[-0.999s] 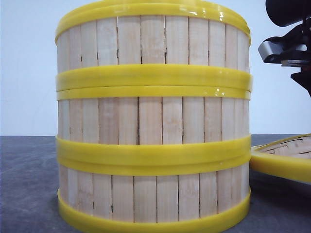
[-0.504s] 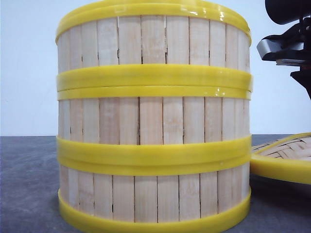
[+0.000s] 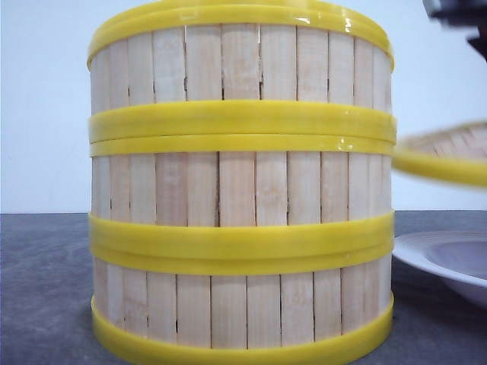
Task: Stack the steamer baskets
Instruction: 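Lift the woven lid with the right gripper and place it atop the stack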
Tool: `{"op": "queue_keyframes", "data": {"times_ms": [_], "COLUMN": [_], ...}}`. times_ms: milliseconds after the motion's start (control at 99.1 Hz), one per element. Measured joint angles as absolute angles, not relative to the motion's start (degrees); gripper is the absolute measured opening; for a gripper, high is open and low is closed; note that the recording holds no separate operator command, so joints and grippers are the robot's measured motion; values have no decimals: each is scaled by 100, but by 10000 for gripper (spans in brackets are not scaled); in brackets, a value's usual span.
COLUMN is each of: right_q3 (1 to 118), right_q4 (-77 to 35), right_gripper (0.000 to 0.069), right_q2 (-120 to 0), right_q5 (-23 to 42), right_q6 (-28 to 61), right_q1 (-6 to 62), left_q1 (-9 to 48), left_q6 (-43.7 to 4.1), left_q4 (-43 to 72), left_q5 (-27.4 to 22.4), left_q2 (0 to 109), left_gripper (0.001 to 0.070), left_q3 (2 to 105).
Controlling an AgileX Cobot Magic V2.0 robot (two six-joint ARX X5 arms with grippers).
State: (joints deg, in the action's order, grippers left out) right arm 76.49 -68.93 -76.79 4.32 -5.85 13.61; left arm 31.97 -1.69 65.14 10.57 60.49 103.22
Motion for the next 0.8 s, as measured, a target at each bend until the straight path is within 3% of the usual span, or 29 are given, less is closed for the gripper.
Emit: {"op": "queue_keyframes", "data": {"times_ms": [212,343,514,797], "right_q3": [9043,9649,9926,9959], "right_q4": [-6965,-7008,-7284,-7688], "right_gripper": [52,52,51,51], "right_q2": [-7679,-7679,-7771,-8687], "right_q5": [414,-128,-744,-735], "right_q6": [-626,-644,-781,-836], "right_q1": [1715,2082,2759,3745], "left_q1": [3197,3197,3197,3197], "left_q6": [-169,-169,-169,-169], "left_q4": [6514,6514,6512,6514], "left_q5": [1055,1057,1057,989], "left_q2": [6051,6051,6062,6086], "left_gripper": [557,557,557,557], "left_q3": [10322,10322,10322,10322]}}
